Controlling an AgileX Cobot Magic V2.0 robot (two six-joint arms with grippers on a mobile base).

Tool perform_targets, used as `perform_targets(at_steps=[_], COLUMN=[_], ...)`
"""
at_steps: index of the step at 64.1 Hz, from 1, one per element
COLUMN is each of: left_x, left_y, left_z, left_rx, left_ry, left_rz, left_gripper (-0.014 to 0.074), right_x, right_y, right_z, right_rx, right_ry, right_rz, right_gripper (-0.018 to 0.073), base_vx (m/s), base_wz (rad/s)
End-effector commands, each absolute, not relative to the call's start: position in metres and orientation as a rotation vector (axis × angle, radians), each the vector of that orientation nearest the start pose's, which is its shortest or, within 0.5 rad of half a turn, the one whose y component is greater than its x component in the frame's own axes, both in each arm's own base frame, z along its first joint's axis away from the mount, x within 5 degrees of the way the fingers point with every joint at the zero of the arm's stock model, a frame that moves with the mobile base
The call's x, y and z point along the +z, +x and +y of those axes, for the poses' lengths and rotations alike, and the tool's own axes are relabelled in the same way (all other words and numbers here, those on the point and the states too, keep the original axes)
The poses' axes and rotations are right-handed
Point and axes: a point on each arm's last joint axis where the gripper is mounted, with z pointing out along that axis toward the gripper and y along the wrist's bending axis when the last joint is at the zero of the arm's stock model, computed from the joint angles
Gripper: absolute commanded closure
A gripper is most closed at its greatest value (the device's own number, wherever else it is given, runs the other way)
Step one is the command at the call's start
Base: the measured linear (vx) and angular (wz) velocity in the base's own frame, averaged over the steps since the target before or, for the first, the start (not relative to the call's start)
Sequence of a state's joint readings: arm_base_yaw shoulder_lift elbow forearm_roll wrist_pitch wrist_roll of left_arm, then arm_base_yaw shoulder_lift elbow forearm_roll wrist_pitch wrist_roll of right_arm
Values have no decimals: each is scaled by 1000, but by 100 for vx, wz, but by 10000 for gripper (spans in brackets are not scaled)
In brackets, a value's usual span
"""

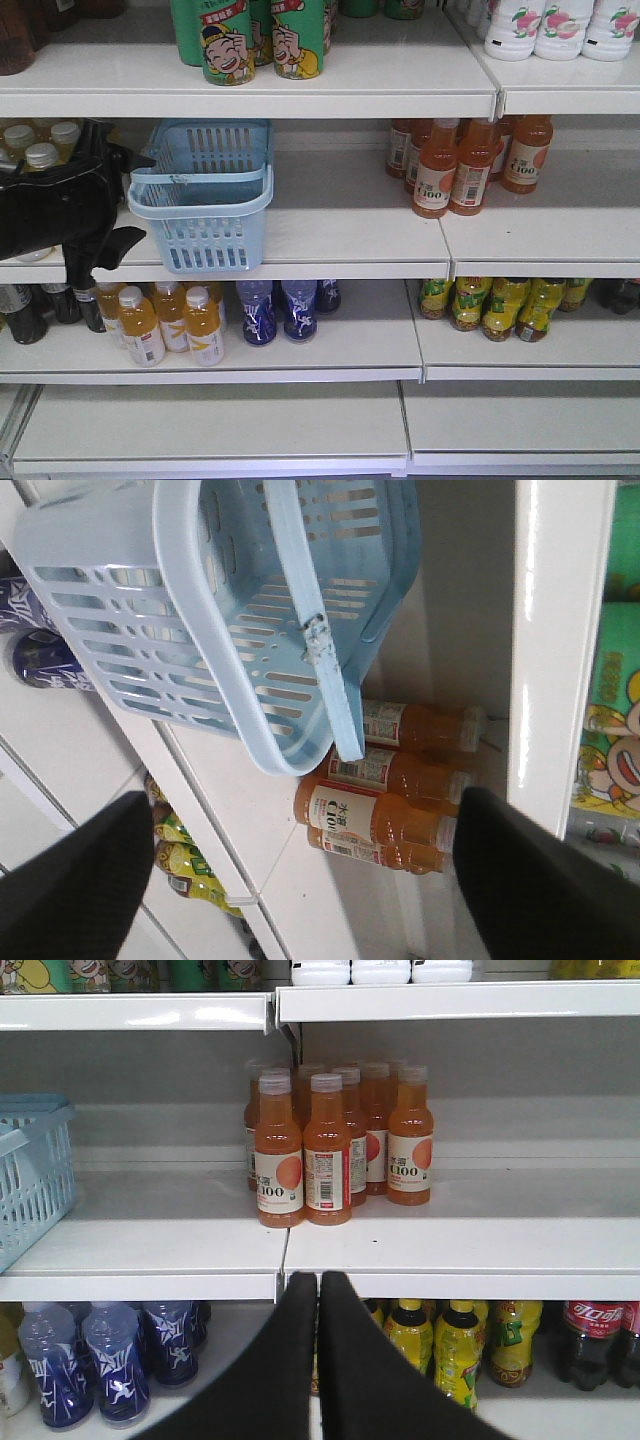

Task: Place coke in basket with both arms
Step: 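Reach the left gripper to the basket handle and close on it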

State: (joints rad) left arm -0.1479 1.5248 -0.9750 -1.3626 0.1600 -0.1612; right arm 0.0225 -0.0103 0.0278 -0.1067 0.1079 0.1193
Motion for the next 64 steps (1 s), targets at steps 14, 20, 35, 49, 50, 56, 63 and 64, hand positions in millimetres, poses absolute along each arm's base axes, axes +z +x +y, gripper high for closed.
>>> perform_targets(at_steps=[14,20,35,49,50,56,63,64], left_x=[285,280,268,270,270,272,272,271], left_y=[376,385,403,421,422,429,436,437], left_z=[-77,-80,-83,-89,-89,-91,-92,-92], left_rx=[-1283,-1318,-1377,-1425,-1426,-1438,-1443,-1442], left_ry=[-1417,-1464,-1570,-1535,-1534,-1522,-1513,-1515], left_rz=[1763,1748,1700,1711,1710,1703,1697,1697], left_gripper=[6,6,6,6,6,6,6,6], right_x=[198,198,198,198,198,198,198,198], right_y=[56,56,56,56,56,56,56,56], right_z=[1,1,1,1,1,1,1,1], right_rx=[11,11,11,11,11,11,11,11], right_ry=[-17,-17,-17,-17,-18,-18,-18,-18], right_rz=[1532,1532,1532,1532,1531,1531,1531,1531], right_gripper=[569,569,569,569,569,569,569,569], base_vx=[0,0,0,0,0,0,0,0], base_wz=[0,0,0,0,0,0,0,0])
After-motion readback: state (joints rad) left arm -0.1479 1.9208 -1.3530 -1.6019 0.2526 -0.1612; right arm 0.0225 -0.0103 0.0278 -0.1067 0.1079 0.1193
